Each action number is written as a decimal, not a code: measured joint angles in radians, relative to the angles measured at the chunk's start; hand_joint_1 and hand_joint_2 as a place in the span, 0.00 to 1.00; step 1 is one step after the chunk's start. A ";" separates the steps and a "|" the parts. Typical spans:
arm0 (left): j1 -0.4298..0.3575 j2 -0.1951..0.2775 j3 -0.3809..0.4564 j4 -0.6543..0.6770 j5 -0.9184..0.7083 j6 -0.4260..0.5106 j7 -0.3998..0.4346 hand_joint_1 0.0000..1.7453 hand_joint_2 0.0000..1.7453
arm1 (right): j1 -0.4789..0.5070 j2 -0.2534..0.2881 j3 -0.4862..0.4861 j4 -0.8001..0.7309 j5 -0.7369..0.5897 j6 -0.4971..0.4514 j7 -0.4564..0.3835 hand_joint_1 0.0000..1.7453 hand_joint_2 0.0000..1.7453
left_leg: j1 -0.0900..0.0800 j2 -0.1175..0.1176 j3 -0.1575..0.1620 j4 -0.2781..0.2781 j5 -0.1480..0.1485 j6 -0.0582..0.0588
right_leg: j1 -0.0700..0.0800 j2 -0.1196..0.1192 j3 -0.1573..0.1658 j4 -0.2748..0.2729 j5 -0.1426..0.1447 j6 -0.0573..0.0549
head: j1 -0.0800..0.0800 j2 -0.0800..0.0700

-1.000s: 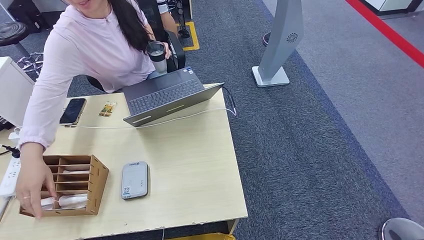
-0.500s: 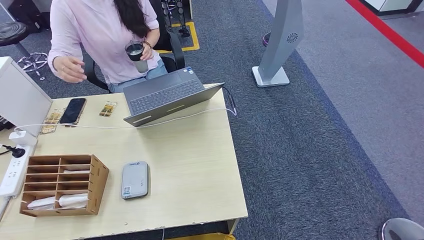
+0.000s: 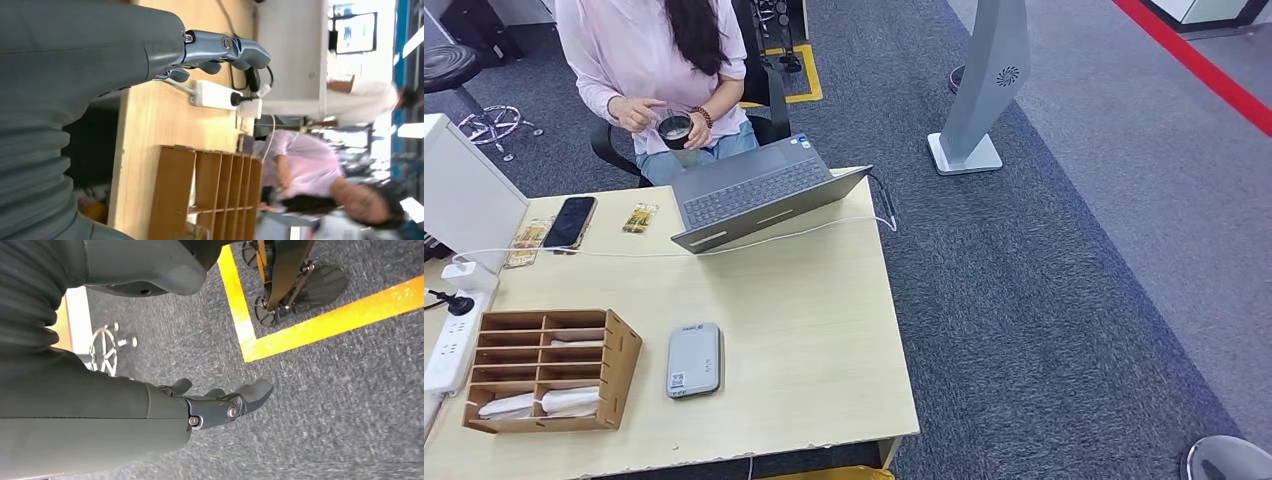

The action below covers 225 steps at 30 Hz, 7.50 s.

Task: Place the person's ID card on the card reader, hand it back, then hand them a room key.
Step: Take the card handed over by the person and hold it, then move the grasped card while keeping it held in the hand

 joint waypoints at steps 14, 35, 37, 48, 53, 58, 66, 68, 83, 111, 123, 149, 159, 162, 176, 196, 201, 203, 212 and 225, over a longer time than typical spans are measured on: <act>-0.316 0.004 -1.131 -0.289 -0.712 1.442 0.307 0.00 1.00 | -0.038 0.012 0.167 0.005 0.152 0.068 0.065 0.00 1.00 | -0.001 -0.005 -0.010 0.004 0.011 0.005 | -0.001 -0.005 -0.005 0.000 0.013 0.003 | 0.003 0.000; -0.671 0.117 -1.407 0.112 -1.382 1.557 0.732 0.00 1.00 | -0.051 0.012 0.245 0.009 0.171 0.071 0.101 0.00 1.00 | -0.001 0.003 -0.013 0.004 0.012 0.004 | -0.001 0.003 -0.010 0.002 0.015 0.003 | 0.003 0.000; -0.695 0.125 -1.410 0.174 -1.405 1.548 0.761 0.00 1.00 | -0.051 0.012 0.250 0.010 0.169 0.071 0.101 0.00 1.00 | -0.001 0.002 -0.013 0.004 0.012 0.004 | -0.001 0.003 -0.010 0.002 0.015 0.003 | 0.002 0.000; -0.754 0.139 -1.412 0.388 -1.418 1.566 0.810 0.00 1.00 | -0.055 0.012 0.268 0.014 0.175 0.060 0.128 0.00 1.00 | -0.001 0.002 -0.014 0.004 0.012 0.004 | -0.001 0.003 -0.011 0.002 0.014 0.003 | 0.003 0.000; -0.755 0.139 -1.412 0.434 -1.409 1.588 0.809 0.00 1.00 | -0.057 0.012 0.279 0.015 0.183 0.052 0.140 0.00 1.00 | -0.001 0.002 -0.014 0.004 0.012 0.004 | -0.001 0.003 -0.011 0.002 0.014 0.003 | 0.003 0.000; -0.755 0.139 -1.412 0.468 -1.400 1.603 0.809 0.00 1.00 | -0.057 0.012 0.281 0.017 0.186 0.052 0.143 0.00 1.00 | -0.001 0.002 -0.014 0.004 0.012 0.004 | -0.001 0.003 -0.011 0.002 0.014 0.003 | 0.003 0.000; -0.755 0.138 -1.412 0.504 -1.393 1.609 0.806 0.00 1.00 | -0.059 0.011 0.294 0.018 0.197 0.052 0.151 0.00 1.00 | -0.001 0.002 -0.014 0.004 0.012 0.004 | -0.001 0.003 -0.011 0.002 0.014 0.003 | 0.003 0.000; -0.755 0.137 -1.412 0.511 -1.393 1.610 0.806 0.00 1.00 | -0.059 0.011 0.299 0.019 0.199 0.052 0.154 0.00 1.00 | -0.001 0.002 -0.014 0.004 0.012 0.004 | -0.001 0.003 -0.011 0.002 0.014 0.003 | 0.003 0.000; -0.755 0.129 -1.412 0.524 -1.393 1.617 0.806 0.00 1.00 | -0.058 0.010 0.309 0.022 0.208 0.053 0.164 0.00 1.00 | -0.001 0.003 -0.014 0.004 0.012 0.004 | -0.001 0.003 -0.011 0.002 0.014 0.003 | 0.003 0.000; -0.739 0.114 -1.411 0.542 -1.396 1.641 0.806 1.00 1.00 | -0.063 0.010 0.348 0.022 0.229 0.053 0.193 0.00 1.00 | -0.001 0.002 -0.015 0.004 0.012 0.004 | -0.001 0.003 -0.011 0.002 0.014 0.003 | 0.003 0.000; -0.718 0.115 -1.411 0.542 -1.363 1.666 0.760 1.00 1.00 | -0.063 0.010 0.354 0.022 0.232 0.056 0.189 0.00 1.00 | -0.001 0.002 -0.015 0.004 0.012 0.004 | -0.001 0.003 -0.011 0.002 0.014 0.003 | 0.003 0.000; -0.484 0.065 -1.481 0.252 -1.341 1.558 0.672 1.00 1.00 | -0.061 0.013 0.354 0.022 0.205 0.049 0.161 0.00 1.00 | -0.001 0.003 -0.015 0.004 0.012 0.004 | -0.001 0.003 -0.011 0.001 0.014 0.003 | 0.003 0.000; -0.490 0.048 -1.535 0.297 -1.374 1.463 0.728 1.00 1.00 | -0.062 0.013 0.355 0.022 0.202 0.051 0.162 0.00 1.00 | -0.001 0.003 -0.015 0.004 0.012 0.004 | -0.001 0.003 -0.012 0.001 0.014 0.003 | 0.003 0.000; -0.492 0.041 -1.550 0.325 -1.381 1.441 0.739 1.00 1.00 | -0.062 0.013 0.355 0.022 0.201 0.051 0.162 0.00 1.00 | -0.001 0.003 -0.015 0.004 0.012 0.004 | -0.001 0.003 -0.012 0.001 0.014 0.003 | 0.003 0.000; -0.493 0.027 -1.587 0.390 -1.394 1.408 0.740 1.00 1.00 | -0.062 0.013 0.354 0.022 0.189 0.050 0.163 0.00 1.00 | -0.001 0.003 -0.015 0.004 0.012 0.004 | -0.001 0.003 -0.012 0.001 0.014 0.003 | 0.003 0.000; -0.396 0.030 -1.624 0.304 -1.408 1.457 0.757 1.00 1.00 | -0.058 0.015 0.353 0.022 0.157 0.034 0.155 0.00 1.00 | -0.001 0.003 -0.015 0.004 0.011 0.004 | -0.001 0.004 -0.012 0.001 0.014 0.003 | 0.003 0.000; -0.308 0.050 -1.640 0.191 -1.420 1.476 0.771 1.00 1.00 | -0.057 0.015 0.351 0.022 0.146 0.031 0.155 0.00 1.00 | -0.001 0.002 -0.015 0.004 0.011 0.004 | -0.001 0.003 -0.012 0.001 0.013 0.003 | 0.003 0.000; -0.285 0.057 -1.642 0.160 -1.420 1.474 0.775 1.00 1.00 | -0.057 0.015 0.350 0.022 0.145 0.031 0.155 0.00 1.00 | -0.001 0.002 -0.015 0.004 0.011 0.004 | -0.001 0.003 -0.012 0.001 0.013 0.003 | 0.003 0.000; -0.251 0.067 -1.643 0.132 -1.420 1.456 0.781 1.00 1.00 | -0.057 0.016 0.350 0.022 0.142 0.030 0.152 0.00 1.00 | -0.001 0.002 -0.015 0.004 0.011 0.004 | -0.001 0.003 -0.012 0.001 0.014 0.003 | 0.003 0.000; -0.281 0.064 -1.643 0.165 -1.394 1.369 0.792 1.00 1.00 | -0.057 0.016 0.350 0.022 0.140 0.029 0.158 0.00 1.00 | -0.001 0.003 -0.015 0.004 0.011 0.004 | -0.001 0.003 -0.012 0.001 0.014 0.003 | 0.003 0.000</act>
